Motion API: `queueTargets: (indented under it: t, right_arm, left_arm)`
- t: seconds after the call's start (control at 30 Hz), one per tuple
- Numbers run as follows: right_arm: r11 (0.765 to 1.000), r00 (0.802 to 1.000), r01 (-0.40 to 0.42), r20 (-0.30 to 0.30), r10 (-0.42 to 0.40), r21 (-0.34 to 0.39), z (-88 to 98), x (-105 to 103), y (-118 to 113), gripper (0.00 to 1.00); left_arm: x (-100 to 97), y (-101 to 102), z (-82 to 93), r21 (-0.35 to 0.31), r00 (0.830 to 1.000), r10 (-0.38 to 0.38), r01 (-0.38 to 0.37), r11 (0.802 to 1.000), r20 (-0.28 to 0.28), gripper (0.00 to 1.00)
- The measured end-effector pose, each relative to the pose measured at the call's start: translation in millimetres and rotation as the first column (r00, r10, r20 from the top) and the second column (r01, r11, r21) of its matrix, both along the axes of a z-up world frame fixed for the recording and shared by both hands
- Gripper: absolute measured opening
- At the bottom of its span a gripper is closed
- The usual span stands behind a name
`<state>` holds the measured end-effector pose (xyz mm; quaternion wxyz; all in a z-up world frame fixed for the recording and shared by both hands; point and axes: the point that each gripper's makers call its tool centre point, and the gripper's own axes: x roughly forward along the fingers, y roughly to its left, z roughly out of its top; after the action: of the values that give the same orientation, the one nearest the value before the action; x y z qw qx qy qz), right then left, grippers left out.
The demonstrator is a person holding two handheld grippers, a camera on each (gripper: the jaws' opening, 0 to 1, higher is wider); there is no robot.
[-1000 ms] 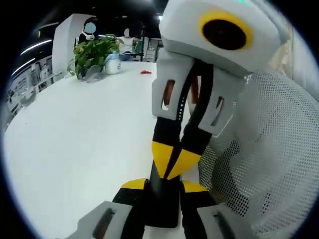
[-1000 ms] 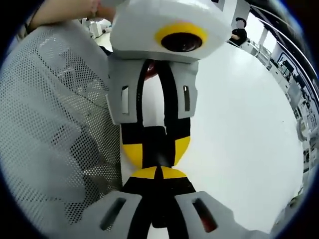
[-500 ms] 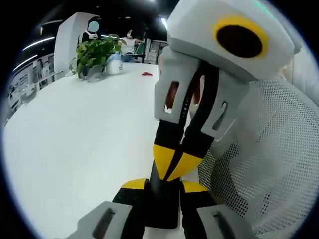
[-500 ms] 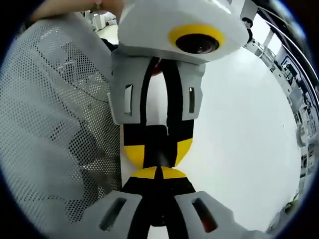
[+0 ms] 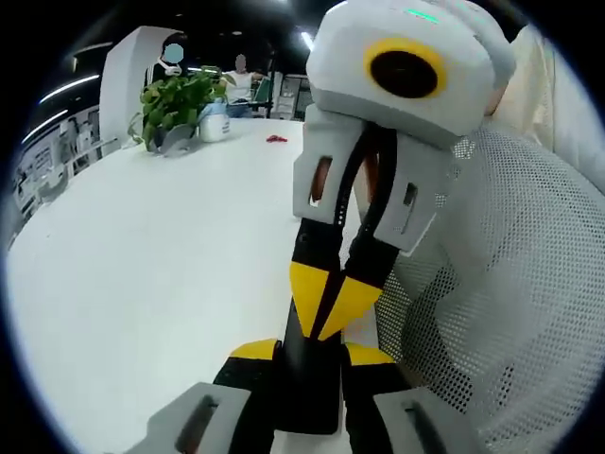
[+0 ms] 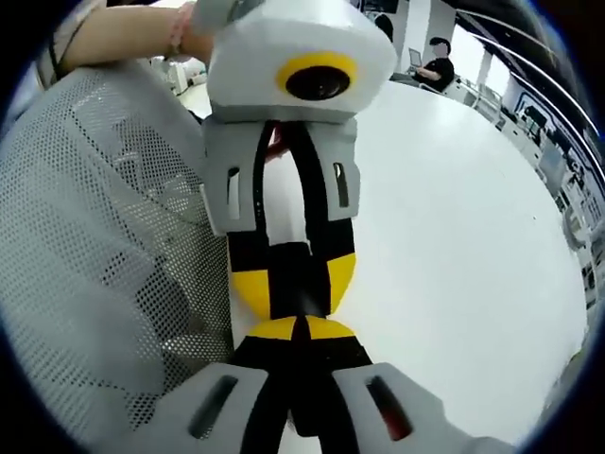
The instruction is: Press the specified remote control buttons in sequence, fully releasing each button before pressing the next.
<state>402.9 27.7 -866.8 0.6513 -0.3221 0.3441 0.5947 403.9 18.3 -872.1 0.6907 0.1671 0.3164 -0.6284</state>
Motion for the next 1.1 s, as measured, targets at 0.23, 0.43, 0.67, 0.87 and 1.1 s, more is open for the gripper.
queueTargets:
  t: [0.23,0.43,0.67,0.87,1.1]
  right_arm:
    - [1.000,1.000,-0.019,-0.002,0.019,-0.010,-0.1,-0.2,-9.7,0.05]
    - [1.000,1.000,-0.004,-0.005,0.004,-0.007,0.4,2.5,-22.3,0.10]
    - [1.000,1.000,0.001,-0.016,-0.001,-0.003,-0.1,4.0,-24.7,0.15]
    - [1.000,1.000,-0.003,-0.028,0.003,0.003,-1.1,2.7,-30.0,0.20]
    - [1.000,1.000,-0.002,-0.030,0.002,0.005,-1.3,3.1,-32.4,0.21]
  left_arm:
    - [0.3,-0.1,0.1,-0.001,1.000,0.000,0.000,1.000,-0.002,0.25]
    - [0.0,-0.3,0.3,0.000,1.000,-0.002,0.002,1.000,-0.001,0.25]
    - [0.1,-0.5,0.4,0.001,1.000,-0.003,0.003,1.000,0.001,0.25]
    - [0.0,-0.4,0.4,0.003,1.000,-0.005,0.004,1.000,0.002,0.25]
    - [0.0,-0.2,0.3,0.003,1.000,-0.004,0.004,1.000,0.003,0.25]
